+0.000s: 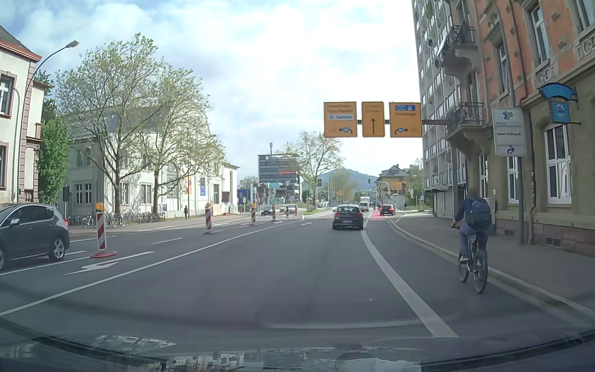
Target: Follow the waypoints while adhering to traffic rules and regulations
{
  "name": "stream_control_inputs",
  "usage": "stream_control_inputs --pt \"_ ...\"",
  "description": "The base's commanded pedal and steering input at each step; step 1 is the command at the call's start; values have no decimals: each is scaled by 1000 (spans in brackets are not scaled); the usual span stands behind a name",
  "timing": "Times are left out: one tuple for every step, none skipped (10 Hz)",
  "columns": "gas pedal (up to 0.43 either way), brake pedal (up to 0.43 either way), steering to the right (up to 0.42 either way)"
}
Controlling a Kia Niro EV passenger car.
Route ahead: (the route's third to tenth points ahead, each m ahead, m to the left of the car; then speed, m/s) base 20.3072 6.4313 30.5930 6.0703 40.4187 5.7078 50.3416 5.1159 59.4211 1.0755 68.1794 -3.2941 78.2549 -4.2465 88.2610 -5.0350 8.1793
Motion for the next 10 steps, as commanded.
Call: stream_control_inputs --pt "157 0 8" --pt "157 0 11" --pt "157 0 12" --pt "157 0 14" --pt "157 0 16" --pt "157 0 16" --pt "157 0 16" --pt "157 0 16" --pt "157 0 16" --pt "157 0 16"
